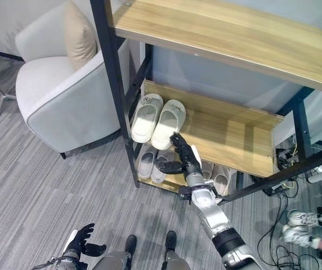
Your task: Arrange the slippers neatly on the shoe rack.
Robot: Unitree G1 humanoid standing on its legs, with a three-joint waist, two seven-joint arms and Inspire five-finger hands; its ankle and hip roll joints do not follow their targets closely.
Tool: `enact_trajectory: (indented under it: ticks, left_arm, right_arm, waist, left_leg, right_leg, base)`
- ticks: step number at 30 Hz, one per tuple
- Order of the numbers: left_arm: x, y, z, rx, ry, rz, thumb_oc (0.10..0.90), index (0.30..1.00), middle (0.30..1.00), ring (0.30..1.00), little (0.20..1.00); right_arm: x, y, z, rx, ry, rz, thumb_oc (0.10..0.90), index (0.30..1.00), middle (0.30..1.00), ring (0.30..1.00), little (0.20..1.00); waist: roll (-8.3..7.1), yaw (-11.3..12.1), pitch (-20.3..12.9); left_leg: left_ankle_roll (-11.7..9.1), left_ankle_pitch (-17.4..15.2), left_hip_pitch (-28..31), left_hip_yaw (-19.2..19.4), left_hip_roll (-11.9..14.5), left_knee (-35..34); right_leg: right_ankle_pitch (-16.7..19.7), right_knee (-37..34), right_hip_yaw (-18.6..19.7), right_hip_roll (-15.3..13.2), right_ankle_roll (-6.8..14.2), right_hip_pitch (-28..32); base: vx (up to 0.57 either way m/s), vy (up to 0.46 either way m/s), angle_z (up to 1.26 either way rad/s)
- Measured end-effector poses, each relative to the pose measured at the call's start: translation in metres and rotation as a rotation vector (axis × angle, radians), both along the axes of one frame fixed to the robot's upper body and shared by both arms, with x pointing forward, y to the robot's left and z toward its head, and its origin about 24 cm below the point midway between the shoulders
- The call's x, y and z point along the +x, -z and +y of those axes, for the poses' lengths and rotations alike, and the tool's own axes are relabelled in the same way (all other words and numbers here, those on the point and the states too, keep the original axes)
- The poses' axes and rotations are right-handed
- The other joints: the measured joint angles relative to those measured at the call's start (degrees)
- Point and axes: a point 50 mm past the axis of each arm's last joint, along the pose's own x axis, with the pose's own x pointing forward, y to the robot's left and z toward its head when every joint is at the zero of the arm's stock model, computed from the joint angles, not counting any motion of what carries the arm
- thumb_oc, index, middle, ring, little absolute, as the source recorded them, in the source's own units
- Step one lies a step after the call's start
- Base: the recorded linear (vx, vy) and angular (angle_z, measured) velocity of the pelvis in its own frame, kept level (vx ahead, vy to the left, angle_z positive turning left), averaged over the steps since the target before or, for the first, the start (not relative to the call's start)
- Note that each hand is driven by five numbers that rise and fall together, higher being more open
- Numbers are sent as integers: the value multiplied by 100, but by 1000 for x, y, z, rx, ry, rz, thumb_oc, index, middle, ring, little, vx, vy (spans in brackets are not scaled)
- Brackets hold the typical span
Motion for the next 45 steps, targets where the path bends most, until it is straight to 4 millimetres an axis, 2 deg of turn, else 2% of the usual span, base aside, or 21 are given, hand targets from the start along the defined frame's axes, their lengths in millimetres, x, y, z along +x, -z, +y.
enact_trajectory:
  ticks: [11, 19, 22, 25, 27, 29, 31, 32, 34, 35, 38, 41, 45]
  left_arm:
    - [-3, 3, -3, -7, -5, 15, 800, 900, 900, 900, 900]
    - [-4, 4, -3, -8, -11, 21, 800, 900, 900, 900, 900]
    - [-6, 4, -3, -8, -14, 23, 800, 900, 900, 900, 900]
    - [-9, 5, -1, -8, -32, 32, 800, 900, 900, 900, 900]
    - [-12, 5, 1, -10, -54, 36, 800, 900, 900, 900, 900]
    - [-16, 6, 4, -4, -60, 44, 800, 900, 900, 900, 900]
    - [-11, 5, 2, -10, -57, 31, 800, 900, 900, 900, 900]
    - [-13, 5, 2, -10, -60, 37, 800, 900, 900, 900, 900]
    - [-17, 6, 2, -11, -62, 45, 800, 900, 900, 900, 900]
    - [-17, 6, 0, -18, -62, 41, 800, 900, 900, 900, 900]
    - [-13, 5, -1, -24, -56, 28, 800, 900, 900, 900, 900]
    - [-17, 4, -4, -36, -53, 18, 800, 900, 900, 900, 900]
    - [-16, 4, -6, -41, -46, 15, 800, 900, 900, 900, 900]
  right_arm:
    - [2, 0, -5, -27, 9, 2, 800, 900, 900, 900, 900]
    - [-6, 10, -9, -86, 19, 16, 800, 900, 900, 900, 900]
    - [-16, 7, -18, -84, 46, -14, 800, 900, 900, 900, 900]
    - [-18, 5, -24, -76, 74, -25, 800, 900, 900, 900, 900]
    - [-28, 5, -35, -93, 111, -38, 800, 900, 900, 900, 900]
    - [-30, 4, -36, -101, 116, -50, 800, 900, 900, 900, 900]
    - [-44, 4, -42, -98, 137, -59, 800, 900, 900, 900, 900]
    - [-55, 8, -43, -90, 135, -52, 800, 900, 900, 900, 900]
    - [-63, 15, -45, -88, 136, -25, 800, 900, 900, 900, 900]
    - [-74, 25, -50, -81, 155, 19, 800, 900, 900, 900, 900]
    - [-83, 34, -56, -86, 175, 60, 800, 900, 900, 900, 900]
    - [-105, 58, -67, -86, 219, 174, 800, 900, 900, 900, 900]
    - [-119, 78, -75, -103, 253, 276, 800, 900, 900, 900, 900]
  waist:
    - [-28, -2, -20]
    - [-78, 0, -61]
    - [-85, -7, -84]
    - [-96, -58, -91]
    - [-101, -65, -100]
    - [-142, -142, -151]
    - [-154, -185, -179]
    - [-163, -222, -194]
    - [-166, -315, -253]
    - [-151, -327, -349]
    - [-117, -353, -402]
    - [-27, -478, -488]
    - [25, -516, -547]
  left_leg:
    - [-20, -22, 12, -32, -2, -6]
    - [6, -13, 214, -31, -11, -131]
    - [5, 64, 315, -37, -8, -201]
    - [2, 86, 412, -14, 0, -278]
    - [6, 139, 624, -17, 14, -498]
    - [5, 141, 713, -1, 15, -648]
    - [-38, 263, 865, 3, 37, -779]
    - [-19, 298, 1019, 15, 65, -889]
    - [-5, 306, 1122, 26, 83, -1014]
    - [-33, 337, 1213, 17, 97, -1177]
    - [-45, 377, 1289, 44, 117, -1274]
    - [-91, 458, 1511, 67, 145, -1426]
    - [-93, 452, 1615, 148, 159, -1459]
  right_leg:
    - [1, 0, -39, -2, -3, 26]
    - [-22, 24, -47, -26, 8, 162]
    - [-23, 39, -47, -27, 18, 191]
    - [-24, 24, -35, -29, 17, 246]
    - [-30, 12, -39, -29, 13, 394]
    - [-54, 8, -30, -36, -12, 398]
    - [-54, 2, -30, -30, -9, 446]
    - [-71, -5, -21, -12, 7, 544]
    - [-108, -23, -19, 0, 13, 624]
    - [-114, -51, -35, 15, 15, 662]
    - [-122, -73, -13, 36, 13, 669]
    - [-164, -77, -12, 54, 44, 807]
    - [-175, -80, 57, 65, 50, 854]
  base:
    - [1, 2, 1]
    - [0, 0, 0]
    - [0, 0, 0]
    - [-12, -28, -5]
    - [-21, -38, -4]
    - [-38, -48, -6]
    - [-40, -40, 0]
    - [-49, -58, -5]
    - [-58, -63, -5]
    - [-76, -59, -3]
    - [-73, -50, -7]
    - [-81, -53, -2]
    - [-54, -41, -12]
